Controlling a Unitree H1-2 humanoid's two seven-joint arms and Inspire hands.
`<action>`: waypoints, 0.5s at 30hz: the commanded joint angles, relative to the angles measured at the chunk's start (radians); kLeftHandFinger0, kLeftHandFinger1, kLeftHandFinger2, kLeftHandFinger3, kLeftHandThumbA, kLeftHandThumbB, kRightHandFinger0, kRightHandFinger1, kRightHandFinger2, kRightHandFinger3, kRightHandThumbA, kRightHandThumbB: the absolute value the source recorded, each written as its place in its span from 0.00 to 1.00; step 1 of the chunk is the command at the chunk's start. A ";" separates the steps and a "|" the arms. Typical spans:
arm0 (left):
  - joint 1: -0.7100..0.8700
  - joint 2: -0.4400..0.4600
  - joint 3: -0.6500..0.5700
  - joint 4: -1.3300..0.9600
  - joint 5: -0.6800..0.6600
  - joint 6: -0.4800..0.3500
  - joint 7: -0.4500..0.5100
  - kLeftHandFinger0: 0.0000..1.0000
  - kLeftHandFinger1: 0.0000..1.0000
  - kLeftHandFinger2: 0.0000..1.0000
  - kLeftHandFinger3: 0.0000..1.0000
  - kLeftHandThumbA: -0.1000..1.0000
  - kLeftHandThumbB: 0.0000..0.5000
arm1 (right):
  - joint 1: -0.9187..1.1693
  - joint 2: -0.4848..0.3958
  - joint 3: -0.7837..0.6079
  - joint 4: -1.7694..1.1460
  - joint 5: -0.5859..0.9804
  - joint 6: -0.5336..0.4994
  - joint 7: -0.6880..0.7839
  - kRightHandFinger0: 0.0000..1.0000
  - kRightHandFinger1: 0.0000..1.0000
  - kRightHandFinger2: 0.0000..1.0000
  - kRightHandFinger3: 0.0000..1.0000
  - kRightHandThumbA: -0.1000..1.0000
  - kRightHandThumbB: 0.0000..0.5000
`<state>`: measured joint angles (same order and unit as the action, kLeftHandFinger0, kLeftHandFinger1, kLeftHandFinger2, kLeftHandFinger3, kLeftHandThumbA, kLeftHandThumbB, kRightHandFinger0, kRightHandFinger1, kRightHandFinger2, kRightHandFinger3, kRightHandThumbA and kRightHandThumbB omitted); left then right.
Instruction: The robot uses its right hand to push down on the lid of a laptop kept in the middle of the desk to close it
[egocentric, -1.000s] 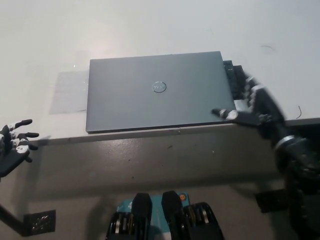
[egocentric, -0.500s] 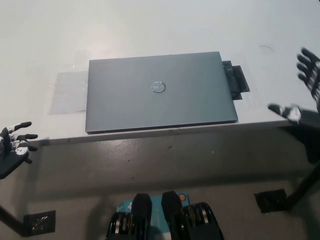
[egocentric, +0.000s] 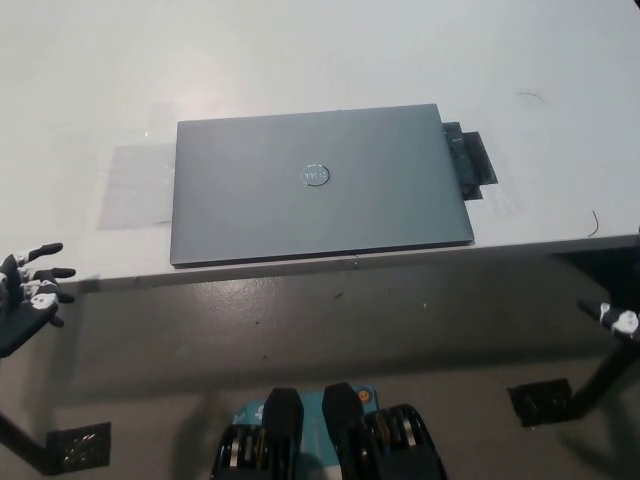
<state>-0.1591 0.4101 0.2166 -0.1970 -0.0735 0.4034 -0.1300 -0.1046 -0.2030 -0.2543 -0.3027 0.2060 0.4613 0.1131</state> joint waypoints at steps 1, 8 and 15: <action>-0.007 0.015 0.007 -0.030 0.002 -0.007 0.005 0.40 0.51 0.65 0.79 0.29 0.00 | 0.009 0.002 -0.025 0.005 0.029 -0.064 -0.010 1.00 1.00 1.00 1.00 1.00 0.75; -0.005 0.008 0.010 -0.022 -0.010 -0.025 0.000 0.39 0.49 0.63 0.78 0.27 0.01 | 0.022 0.012 -0.032 0.038 0.054 -0.060 -0.006 1.00 1.00 1.00 1.00 1.00 0.59; 0.001 -0.001 0.012 -0.016 -0.012 -0.032 0.004 0.37 0.47 0.61 0.77 0.26 0.01 | 0.013 0.004 -0.030 0.043 0.042 -0.074 -0.010 1.00 1.00 1.00 1.00 1.00 0.75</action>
<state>-0.1577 0.4052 0.2177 -0.1967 -0.0761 0.4022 -0.1299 -0.0771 -0.1946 -0.2711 -0.2522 0.2301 0.4401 0.1131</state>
